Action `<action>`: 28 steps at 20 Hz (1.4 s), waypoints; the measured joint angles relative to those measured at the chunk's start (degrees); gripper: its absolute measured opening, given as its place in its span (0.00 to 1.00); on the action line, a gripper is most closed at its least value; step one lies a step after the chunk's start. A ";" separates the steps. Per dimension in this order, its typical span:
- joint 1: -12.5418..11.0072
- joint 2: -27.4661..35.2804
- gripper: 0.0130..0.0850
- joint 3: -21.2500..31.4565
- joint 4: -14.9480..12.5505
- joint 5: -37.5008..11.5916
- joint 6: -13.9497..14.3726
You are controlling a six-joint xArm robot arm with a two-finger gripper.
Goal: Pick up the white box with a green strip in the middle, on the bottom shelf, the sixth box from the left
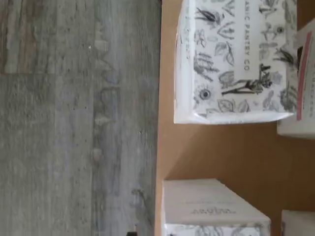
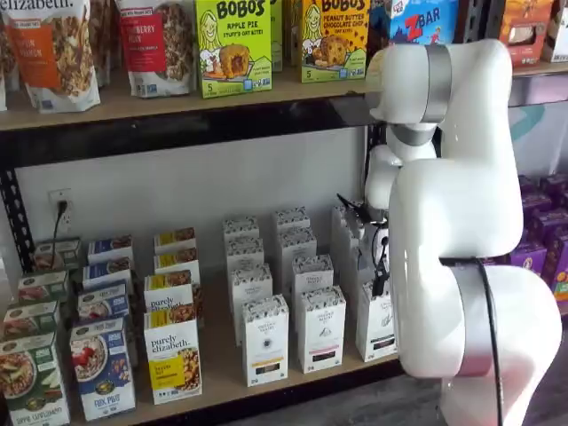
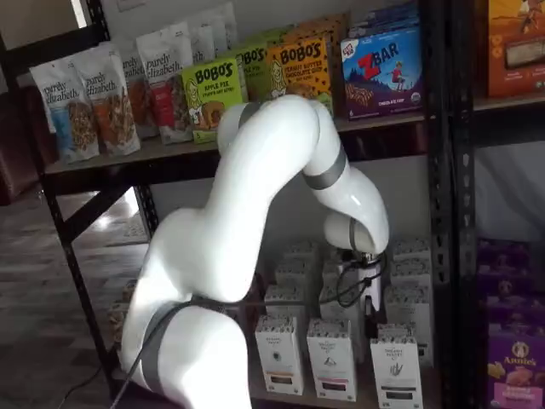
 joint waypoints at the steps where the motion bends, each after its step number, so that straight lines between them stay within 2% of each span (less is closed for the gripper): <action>1: 0.04 0.46 1.00 -0.47 -0.46 0.01 0.44; 7: 0.33 2.85 1.00 -2.74 -2.86 0.11 2.76; 28: -1.17 9.59 1.00 -7.51 -12.06 -1.97 9.38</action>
